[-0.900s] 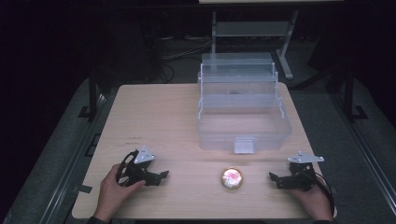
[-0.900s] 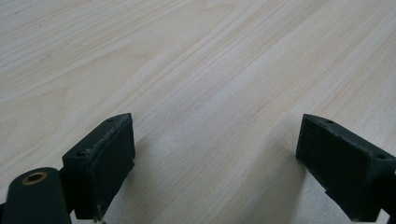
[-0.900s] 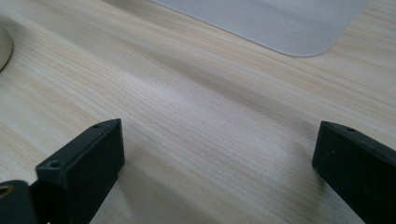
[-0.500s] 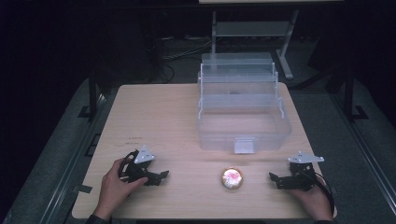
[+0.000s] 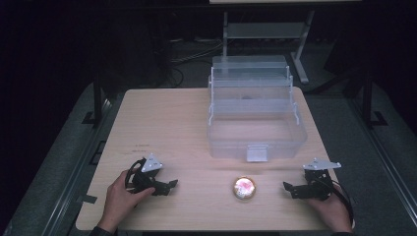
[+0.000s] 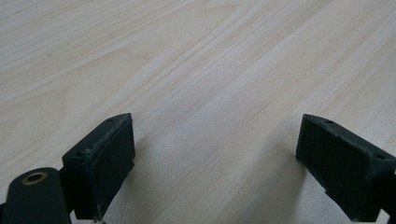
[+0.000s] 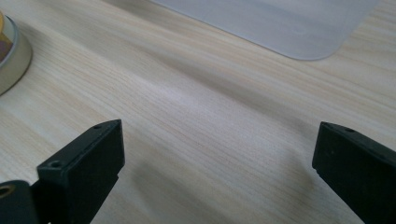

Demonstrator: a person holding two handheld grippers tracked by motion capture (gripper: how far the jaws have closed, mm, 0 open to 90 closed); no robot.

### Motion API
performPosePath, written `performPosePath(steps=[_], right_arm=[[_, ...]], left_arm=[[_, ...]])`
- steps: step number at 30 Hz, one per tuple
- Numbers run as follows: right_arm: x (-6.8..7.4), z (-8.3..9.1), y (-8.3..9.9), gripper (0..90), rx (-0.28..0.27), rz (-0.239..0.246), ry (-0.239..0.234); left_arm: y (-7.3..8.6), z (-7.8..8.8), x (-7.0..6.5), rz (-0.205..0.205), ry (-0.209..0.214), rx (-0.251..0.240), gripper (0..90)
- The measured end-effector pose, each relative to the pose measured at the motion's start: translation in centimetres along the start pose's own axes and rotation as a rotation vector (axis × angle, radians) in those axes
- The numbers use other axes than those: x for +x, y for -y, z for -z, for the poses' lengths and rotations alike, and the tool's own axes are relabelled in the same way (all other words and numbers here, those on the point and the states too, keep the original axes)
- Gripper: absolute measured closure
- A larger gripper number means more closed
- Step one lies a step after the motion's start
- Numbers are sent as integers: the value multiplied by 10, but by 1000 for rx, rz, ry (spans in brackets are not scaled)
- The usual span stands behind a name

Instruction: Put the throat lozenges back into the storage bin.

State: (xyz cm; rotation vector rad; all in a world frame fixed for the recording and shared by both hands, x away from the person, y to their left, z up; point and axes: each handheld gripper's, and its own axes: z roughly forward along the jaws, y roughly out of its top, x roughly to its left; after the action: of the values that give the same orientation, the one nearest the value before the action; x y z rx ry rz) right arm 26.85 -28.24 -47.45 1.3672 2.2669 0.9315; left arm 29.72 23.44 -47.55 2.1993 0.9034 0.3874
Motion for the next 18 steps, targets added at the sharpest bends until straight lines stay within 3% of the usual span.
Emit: performPosePath(steps=[18], right_arm=[[12,3,-12,18,-9,37,-46]], left_arm=[[0,0,0,0,0,0,109]])
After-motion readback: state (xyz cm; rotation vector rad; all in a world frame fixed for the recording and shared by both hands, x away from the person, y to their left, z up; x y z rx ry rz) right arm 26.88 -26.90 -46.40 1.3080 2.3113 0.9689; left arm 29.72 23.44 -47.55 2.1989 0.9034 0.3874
